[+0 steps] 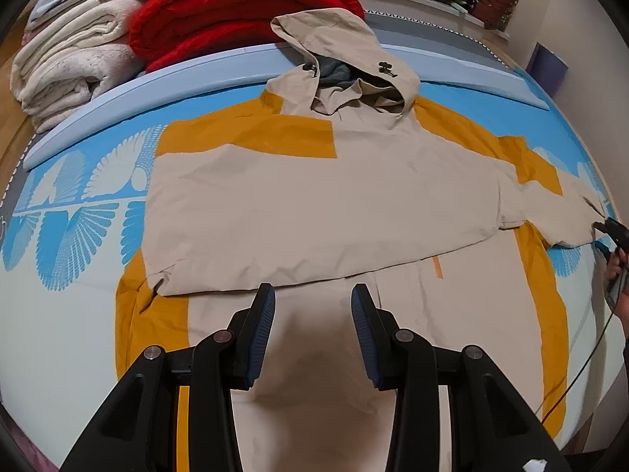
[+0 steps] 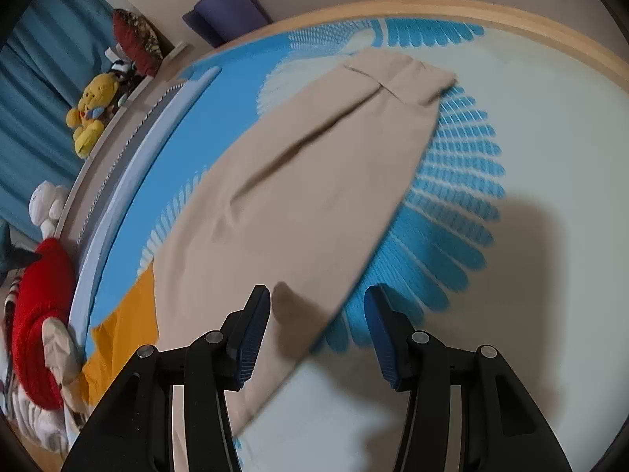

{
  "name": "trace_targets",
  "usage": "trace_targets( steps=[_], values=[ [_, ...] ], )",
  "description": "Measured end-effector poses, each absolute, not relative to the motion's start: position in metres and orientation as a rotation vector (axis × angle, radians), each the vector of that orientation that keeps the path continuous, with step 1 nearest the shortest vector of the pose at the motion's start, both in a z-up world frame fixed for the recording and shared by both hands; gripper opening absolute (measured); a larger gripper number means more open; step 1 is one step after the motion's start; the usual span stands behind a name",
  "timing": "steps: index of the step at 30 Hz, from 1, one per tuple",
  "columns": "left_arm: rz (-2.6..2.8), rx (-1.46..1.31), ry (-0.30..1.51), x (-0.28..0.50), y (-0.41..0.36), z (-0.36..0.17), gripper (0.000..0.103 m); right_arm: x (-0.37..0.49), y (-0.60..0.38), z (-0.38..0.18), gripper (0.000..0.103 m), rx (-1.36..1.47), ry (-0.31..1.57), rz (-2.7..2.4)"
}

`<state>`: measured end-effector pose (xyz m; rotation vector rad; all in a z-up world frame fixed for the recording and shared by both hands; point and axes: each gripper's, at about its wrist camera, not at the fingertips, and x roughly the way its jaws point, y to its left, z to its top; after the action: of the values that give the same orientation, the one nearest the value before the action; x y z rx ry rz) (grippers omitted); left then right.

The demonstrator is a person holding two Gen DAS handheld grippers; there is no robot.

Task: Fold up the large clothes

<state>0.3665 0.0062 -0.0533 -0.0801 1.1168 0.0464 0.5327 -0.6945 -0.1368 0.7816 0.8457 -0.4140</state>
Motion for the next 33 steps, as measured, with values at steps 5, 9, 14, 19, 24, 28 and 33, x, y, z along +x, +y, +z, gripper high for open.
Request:
trace_targets(
  steps=[5,9,14,19,24,28,33],
  values=[
    [0.047,-0.108,1.110,0.368,0.011,-0.049,0.037,0.550,-0.699,-0.137,0.029,0.842,0.814,-0.458],
    [0.043,-0.124,1.108,0.367,0.014,-0.046,0.037,0.558,-0.699,-0.129,0.003,0.865,0.792,-0.520],
    [0.037,-0.145,1.086,0.363,0.022,-0.035,0.037,0.575,-0.643,-0.058,0.002,0.591,0.699,-0.521],
    [0.051,-0.193,1.057,0.357,0.041,-0.020,0.037,0.584,-0.545,0.016,0.002,0.342,0.603,-0.376],
    [0.061,-0.223,1.036,0.351,0.055,-0.010,0.037,0.582,-0.409,0.066,0.002,0.162,0.562,-0.124],
    [0.075,-0.233,1.027,0.346,0.069,-0.005,0.037,0.560,-0.296,0.078,0.002,0.089,0.572,0.079],
    [0.101,-0.289,1.024,0.346,0.090,-0.002,0.037,0.523,-0.186,0.046,0.003,0.079,0.700,0.315]
  ],
)
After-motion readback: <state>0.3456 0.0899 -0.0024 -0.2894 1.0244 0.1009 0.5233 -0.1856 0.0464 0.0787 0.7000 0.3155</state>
